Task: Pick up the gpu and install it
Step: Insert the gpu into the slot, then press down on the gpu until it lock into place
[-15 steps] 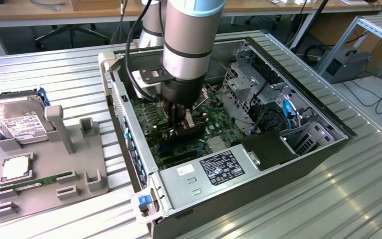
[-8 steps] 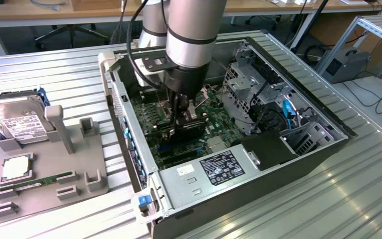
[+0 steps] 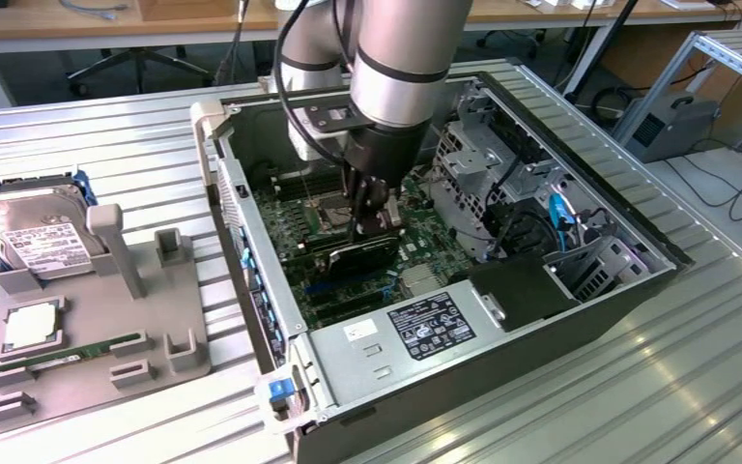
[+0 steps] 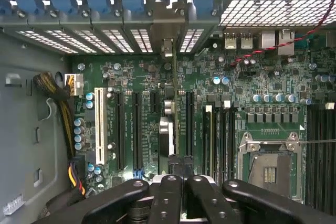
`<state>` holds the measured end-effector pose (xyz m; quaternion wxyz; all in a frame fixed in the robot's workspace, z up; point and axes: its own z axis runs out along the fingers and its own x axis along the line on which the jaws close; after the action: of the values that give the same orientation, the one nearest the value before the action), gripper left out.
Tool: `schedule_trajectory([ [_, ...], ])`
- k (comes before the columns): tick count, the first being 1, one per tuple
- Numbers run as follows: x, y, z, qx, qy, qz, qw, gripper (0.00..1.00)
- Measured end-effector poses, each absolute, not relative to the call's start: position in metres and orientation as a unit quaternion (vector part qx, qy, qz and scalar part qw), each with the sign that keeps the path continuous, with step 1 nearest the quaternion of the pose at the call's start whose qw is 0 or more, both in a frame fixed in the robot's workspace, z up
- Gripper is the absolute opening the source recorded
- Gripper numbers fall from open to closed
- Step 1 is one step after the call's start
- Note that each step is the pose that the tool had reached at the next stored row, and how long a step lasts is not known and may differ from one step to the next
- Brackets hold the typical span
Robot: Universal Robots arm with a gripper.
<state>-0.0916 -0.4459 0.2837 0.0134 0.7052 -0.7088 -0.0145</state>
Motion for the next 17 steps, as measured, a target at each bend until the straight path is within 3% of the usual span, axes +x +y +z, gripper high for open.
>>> schedule_trajectory([
  [17,-0.0964,-0.4459,0.2832,0.705,-0.709,-0.015,0.014,0.11],
])
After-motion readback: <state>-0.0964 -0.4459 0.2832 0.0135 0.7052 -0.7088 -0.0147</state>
